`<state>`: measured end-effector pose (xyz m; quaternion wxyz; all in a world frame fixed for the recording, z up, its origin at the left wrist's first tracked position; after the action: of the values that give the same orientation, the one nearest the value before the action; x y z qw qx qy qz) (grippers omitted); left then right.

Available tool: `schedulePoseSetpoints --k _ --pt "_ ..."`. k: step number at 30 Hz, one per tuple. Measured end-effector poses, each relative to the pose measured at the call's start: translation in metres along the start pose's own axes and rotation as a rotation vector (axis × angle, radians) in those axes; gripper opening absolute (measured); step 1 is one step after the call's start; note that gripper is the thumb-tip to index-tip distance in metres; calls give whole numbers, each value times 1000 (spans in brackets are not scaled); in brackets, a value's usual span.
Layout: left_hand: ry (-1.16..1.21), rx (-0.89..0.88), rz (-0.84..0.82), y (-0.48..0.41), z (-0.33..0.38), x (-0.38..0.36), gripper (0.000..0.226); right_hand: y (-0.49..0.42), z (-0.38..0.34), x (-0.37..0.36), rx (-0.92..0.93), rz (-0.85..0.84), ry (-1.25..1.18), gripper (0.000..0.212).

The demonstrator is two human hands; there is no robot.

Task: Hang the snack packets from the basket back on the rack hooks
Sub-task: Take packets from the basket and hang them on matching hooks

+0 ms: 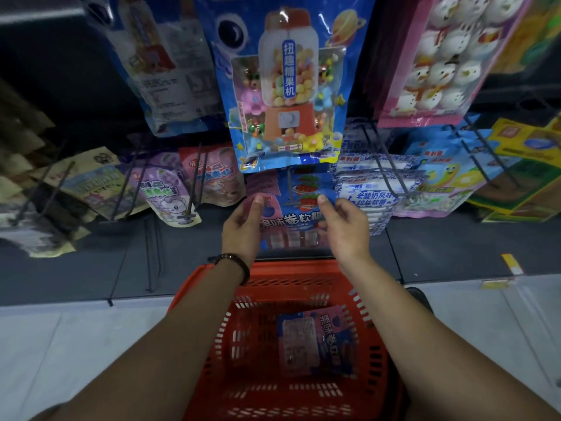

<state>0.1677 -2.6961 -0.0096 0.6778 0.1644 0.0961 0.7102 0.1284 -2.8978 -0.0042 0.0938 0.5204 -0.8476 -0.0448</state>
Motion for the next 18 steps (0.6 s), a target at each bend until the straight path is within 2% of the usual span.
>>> schedulePoseSetpoints --k 2,5,6,9,13,14,15,17,18 --pt "-6 11 -10 2 -1 1 96 0 4 -1 -9 -3 -5 54" --pt "-5 -39 -16 6 2 2 43 3 4 -1 -77 5 -55 51" --pt "-3 -38 -11 5 3 2 33 3 5 -1 -123 12 -87 49" --pt "-7 -24 -13 6 9 -1 25 -2 9 0 -182 33 -141 39" --pt "-41 -30 -8 0 12 -5 26 -4 11 0 -197 32 -151 34" --pt "-35 -15 -10 -2 12 -6 29 -3 11 -1 -198 20 -136 32" --pt "-35 6 -4 -3 11 -6 45 -3 11 0 -194 11 -114 35" --pt "-18 43 2 -8 10 -5 96 -5 20 4 -185 3 -35 56" --pt "-4 56 -4 -13 9 -5 113 -7 25 6 -179 1 11 64"
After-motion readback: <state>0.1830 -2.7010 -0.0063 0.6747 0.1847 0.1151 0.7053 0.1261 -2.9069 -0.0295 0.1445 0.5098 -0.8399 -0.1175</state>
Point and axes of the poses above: each hand's wrist, its own y-axis away from the middle knuckle, its own x-axis out of the back of the hand, z = x × y, the point moved 3 cm from there along -y, towards the middle knuckle, and after that the axes turned 3 degrees about -z, right-handed, at the moved point
